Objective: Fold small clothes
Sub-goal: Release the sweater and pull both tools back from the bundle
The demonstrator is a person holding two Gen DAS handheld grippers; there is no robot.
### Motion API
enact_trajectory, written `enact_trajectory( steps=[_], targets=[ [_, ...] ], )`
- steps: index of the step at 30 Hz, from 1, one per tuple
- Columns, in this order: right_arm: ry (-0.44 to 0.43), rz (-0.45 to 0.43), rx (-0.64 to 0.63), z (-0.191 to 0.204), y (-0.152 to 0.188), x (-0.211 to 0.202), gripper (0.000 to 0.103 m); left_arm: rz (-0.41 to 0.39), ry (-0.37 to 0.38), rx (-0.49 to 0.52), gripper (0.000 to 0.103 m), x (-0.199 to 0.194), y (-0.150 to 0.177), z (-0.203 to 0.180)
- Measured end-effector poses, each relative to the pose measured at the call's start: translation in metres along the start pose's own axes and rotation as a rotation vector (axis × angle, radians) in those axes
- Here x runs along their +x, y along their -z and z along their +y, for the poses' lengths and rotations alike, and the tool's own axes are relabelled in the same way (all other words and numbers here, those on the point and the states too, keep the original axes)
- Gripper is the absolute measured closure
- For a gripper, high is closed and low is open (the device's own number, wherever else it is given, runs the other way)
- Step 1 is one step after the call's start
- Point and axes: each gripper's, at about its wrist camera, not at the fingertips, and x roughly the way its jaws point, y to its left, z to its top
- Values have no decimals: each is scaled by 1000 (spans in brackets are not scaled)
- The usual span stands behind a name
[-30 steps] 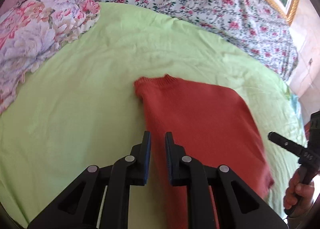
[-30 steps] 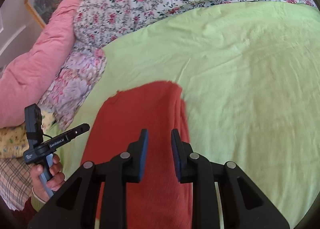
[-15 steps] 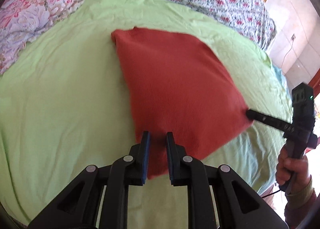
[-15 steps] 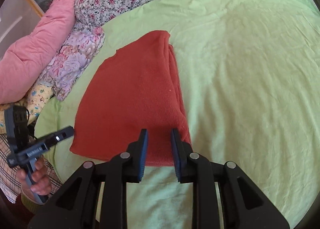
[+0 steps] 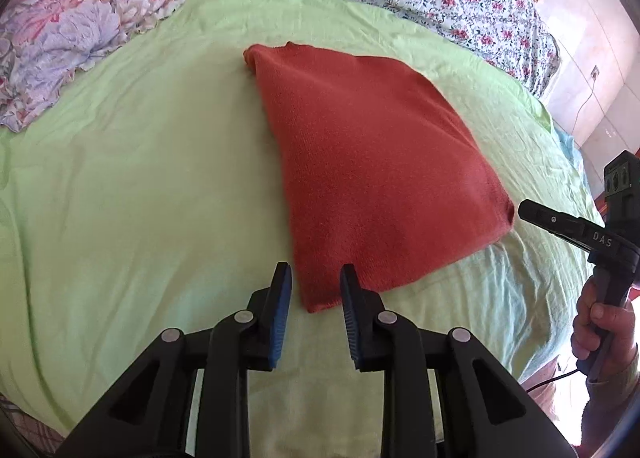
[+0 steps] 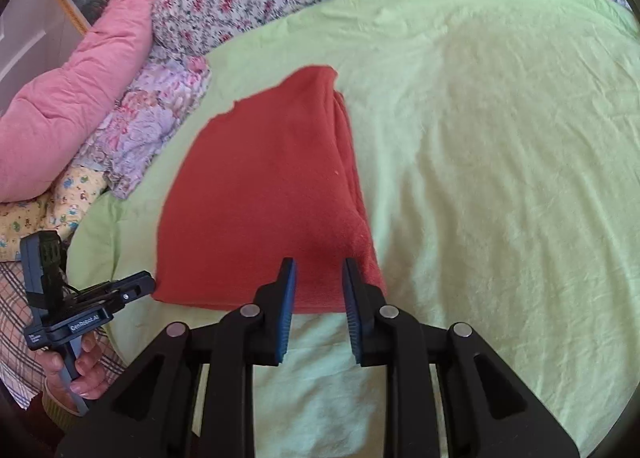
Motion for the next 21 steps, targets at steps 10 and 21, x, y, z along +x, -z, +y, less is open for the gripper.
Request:
enact_trajectory(
  steps=[10,21],
  targets=[
    [24,-21,-68,23,34,-25,64,-43,-68,54,50,-26,31,-16],
    [56,10,-150,40,83,-35,24,-28,-128,118,31,-35,73,-18]
  ],
)
